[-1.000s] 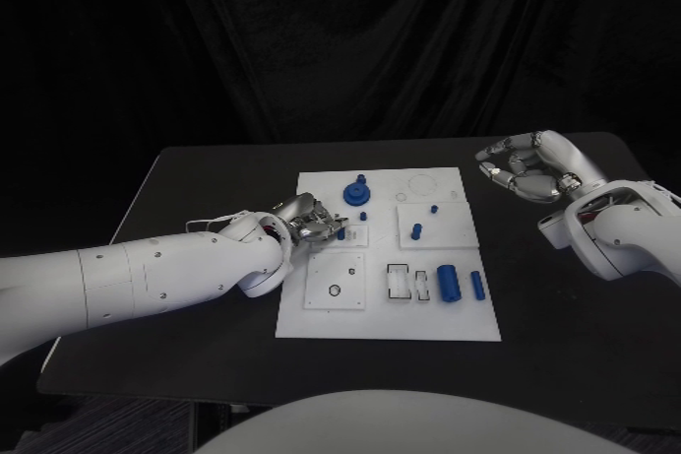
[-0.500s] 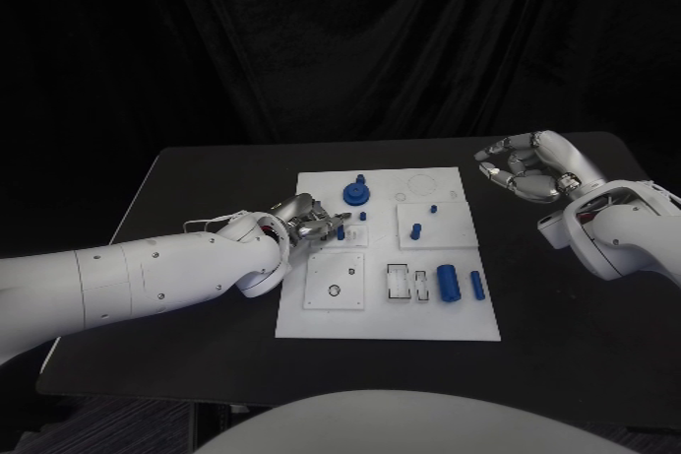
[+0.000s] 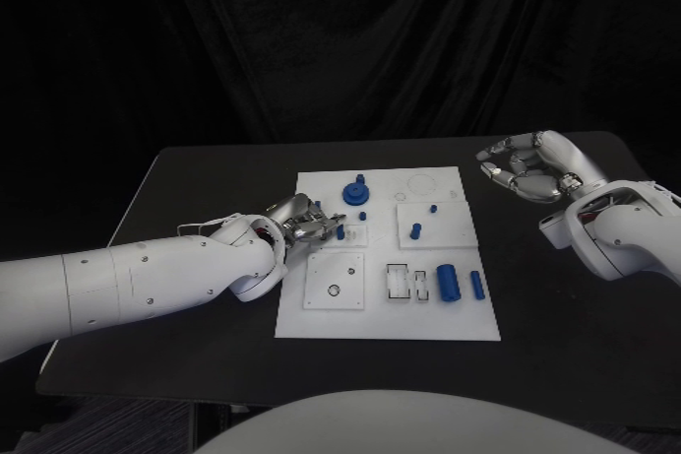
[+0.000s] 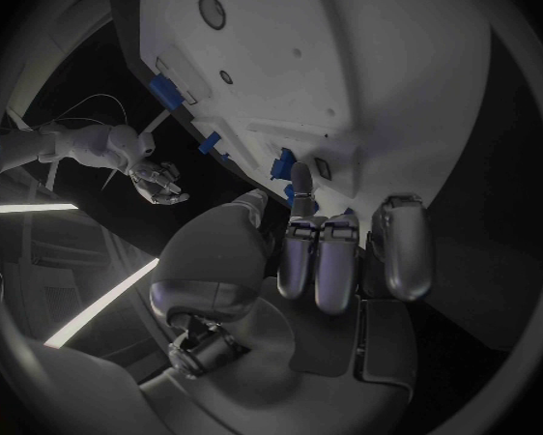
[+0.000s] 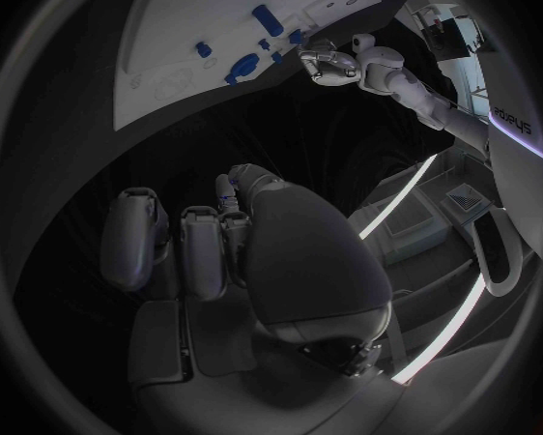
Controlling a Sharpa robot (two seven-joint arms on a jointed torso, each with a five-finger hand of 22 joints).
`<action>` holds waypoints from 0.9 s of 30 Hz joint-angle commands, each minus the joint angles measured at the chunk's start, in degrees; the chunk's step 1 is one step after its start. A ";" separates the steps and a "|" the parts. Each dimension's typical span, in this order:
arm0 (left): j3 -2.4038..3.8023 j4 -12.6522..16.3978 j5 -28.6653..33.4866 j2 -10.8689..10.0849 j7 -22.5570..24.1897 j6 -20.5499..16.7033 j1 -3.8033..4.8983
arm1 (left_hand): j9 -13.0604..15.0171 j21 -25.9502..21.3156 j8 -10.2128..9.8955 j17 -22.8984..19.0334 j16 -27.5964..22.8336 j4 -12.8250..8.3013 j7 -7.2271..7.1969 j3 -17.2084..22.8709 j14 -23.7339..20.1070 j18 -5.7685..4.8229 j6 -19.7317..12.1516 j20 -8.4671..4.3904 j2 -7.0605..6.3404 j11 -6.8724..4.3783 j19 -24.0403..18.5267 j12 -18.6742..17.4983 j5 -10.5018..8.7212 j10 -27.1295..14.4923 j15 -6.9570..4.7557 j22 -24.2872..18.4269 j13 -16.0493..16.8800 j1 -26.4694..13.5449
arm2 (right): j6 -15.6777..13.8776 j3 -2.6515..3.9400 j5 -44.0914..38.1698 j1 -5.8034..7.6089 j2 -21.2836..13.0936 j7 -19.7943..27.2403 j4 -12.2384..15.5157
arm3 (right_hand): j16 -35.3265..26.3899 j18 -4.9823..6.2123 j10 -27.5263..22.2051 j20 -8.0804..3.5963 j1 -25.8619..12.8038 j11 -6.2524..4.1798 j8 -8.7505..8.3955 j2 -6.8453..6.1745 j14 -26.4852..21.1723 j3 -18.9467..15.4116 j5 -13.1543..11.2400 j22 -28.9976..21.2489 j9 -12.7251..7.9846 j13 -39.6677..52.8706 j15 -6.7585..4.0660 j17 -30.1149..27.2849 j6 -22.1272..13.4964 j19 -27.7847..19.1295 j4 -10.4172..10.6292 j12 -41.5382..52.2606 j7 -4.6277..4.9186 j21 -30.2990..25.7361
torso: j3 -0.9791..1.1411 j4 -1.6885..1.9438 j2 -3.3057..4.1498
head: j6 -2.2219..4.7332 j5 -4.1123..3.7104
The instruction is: Assemble the parts on the task board
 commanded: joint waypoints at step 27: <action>0.07 -10.53 11.09 7.19 -17.45 45.19 20.23 | 7.22 2.39 1.24 15.10 0.37 -3.34 0.32 1.66 5.97 -0.63 -4.69 0.21 1.18 -0.17 2.16 0.21 -6.04 6.04 -0.30 6.96 15.09 10.66 | -1.92 0.04 -0.30 -0.11 0.70 -1.80 -0.20 | 0.21 0.80 -0.02 -0.06 -0.19 -0.07 -0.27 -0.38 3.17 0.37 0.68 4.89 -0.09 4.49 0.43 7.49 0.27 0.24 -0.03 -0.17 0.06 -0.01 | 0.60 -0.55 -0.56 | -0.01 0.86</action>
